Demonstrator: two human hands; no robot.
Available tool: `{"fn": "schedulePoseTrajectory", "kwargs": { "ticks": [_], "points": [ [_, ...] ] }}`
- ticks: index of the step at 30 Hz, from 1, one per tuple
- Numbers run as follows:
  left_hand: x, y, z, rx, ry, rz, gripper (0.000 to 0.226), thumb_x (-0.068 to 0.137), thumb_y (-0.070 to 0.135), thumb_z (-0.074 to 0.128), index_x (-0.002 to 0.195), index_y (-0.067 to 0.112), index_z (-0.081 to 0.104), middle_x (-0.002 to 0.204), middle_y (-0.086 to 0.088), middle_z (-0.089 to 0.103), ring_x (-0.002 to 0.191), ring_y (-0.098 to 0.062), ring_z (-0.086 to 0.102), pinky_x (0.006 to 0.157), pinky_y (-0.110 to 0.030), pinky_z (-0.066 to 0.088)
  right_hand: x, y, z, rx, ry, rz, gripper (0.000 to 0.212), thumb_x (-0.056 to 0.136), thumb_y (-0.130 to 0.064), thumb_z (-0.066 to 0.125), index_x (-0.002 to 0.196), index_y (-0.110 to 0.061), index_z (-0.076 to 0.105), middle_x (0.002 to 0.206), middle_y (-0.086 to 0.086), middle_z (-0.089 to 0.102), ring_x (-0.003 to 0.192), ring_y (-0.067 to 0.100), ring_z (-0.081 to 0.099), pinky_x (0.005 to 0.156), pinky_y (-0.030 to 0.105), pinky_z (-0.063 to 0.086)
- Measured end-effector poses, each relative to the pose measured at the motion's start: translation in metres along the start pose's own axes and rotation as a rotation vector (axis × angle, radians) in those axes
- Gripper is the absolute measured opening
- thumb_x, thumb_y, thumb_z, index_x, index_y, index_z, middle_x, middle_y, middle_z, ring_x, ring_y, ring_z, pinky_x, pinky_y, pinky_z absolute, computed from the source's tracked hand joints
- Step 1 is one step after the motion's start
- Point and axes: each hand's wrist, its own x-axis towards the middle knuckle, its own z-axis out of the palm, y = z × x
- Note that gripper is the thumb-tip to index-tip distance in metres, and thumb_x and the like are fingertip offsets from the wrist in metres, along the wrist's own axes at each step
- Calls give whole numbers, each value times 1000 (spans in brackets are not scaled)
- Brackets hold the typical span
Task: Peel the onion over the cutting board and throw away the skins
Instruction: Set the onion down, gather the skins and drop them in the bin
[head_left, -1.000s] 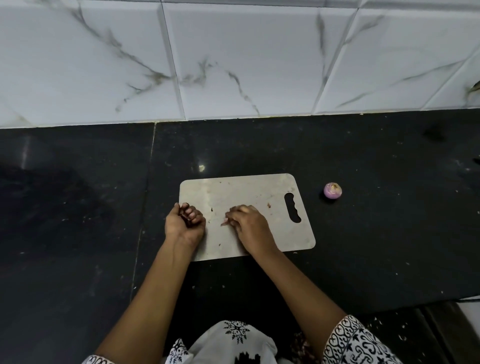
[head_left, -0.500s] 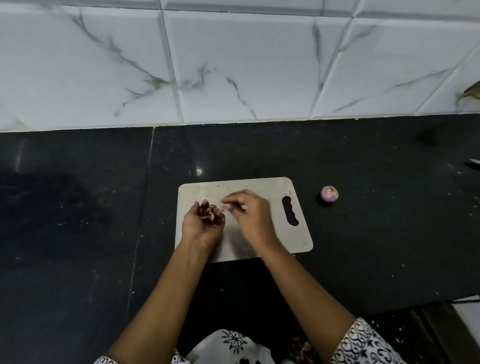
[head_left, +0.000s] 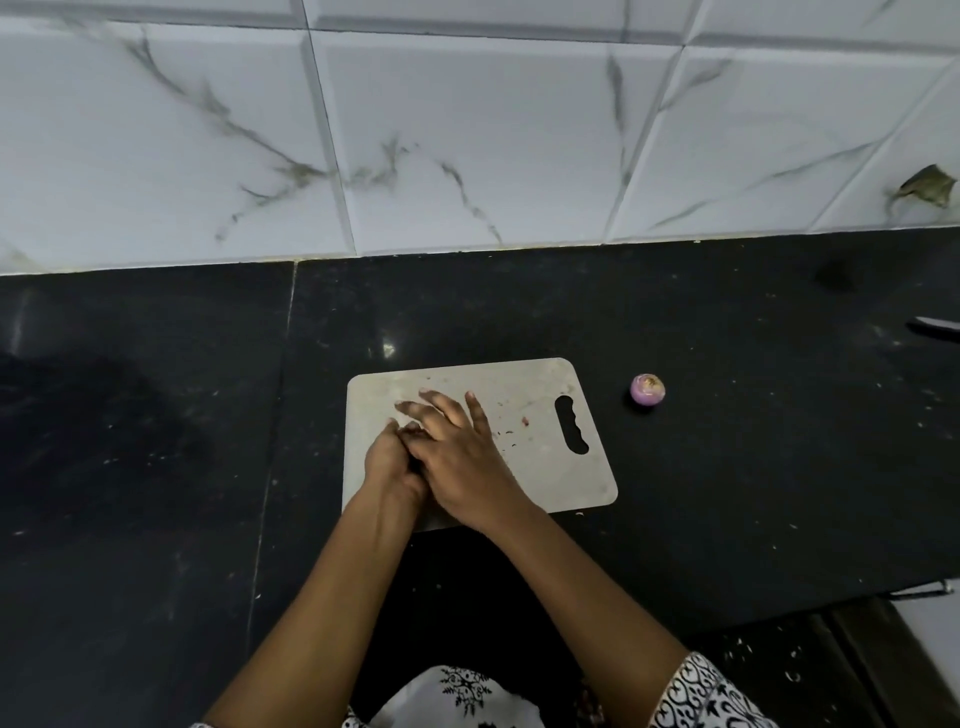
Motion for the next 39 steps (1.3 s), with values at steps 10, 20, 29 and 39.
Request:
{"fn": "schedulePoseTrajectory", "kwargs": {
  "ticks": [10, 20, 29, 39],
  "points": [
    [0, 31, -1, -95, 13, 29, 48, 100, 42, 35, 57, 20, 34, 32, 8, 31, 24, -4, 27, 24, -15, 17, -44, 67, -14, 326, 170, 489, 42, 96, -12, 39, 138, -11, 40, 144, 4, 42, 135, 17, 35, 114, 28, 20],
    [8, 50, -23, -225, -28, 48, 71, 100, 37, 35, 33, 15, 42, 33, 7, 32, 25, -5, 29, 25, -16, 18, -21, 18, 35, 156, -95, 333, 53, 101, -23, 29, 147, -12, 8, 156, 8, 9, 144, 20, 7, 115, 32, 1],
    [7, 56, -28, -256, -50, 50, 63, 99, 39, 34, 41, 16, 40, 35, 7, 32, 26, -5, 29, 26, -16, 18, -3, 25, 29, 74, -167, 59, 44, 98, -18, 35, 142, -17, 33, 151, 6, 30, 138, 20, 28, 108, 34, 30],
    [4, 48, -29, -226, 1, 59, 57, 100, 39, 32, 48, 17, 40, 36, 6, 33, 28, -6, 31, 29, -15, 21, -1, 46, 18, -118, -57, -85, 22, 85, 0, 47, 101, -4, 62, 96, 12, 59, 90, 26, 54, 67, 38, 49]
  ]
}}
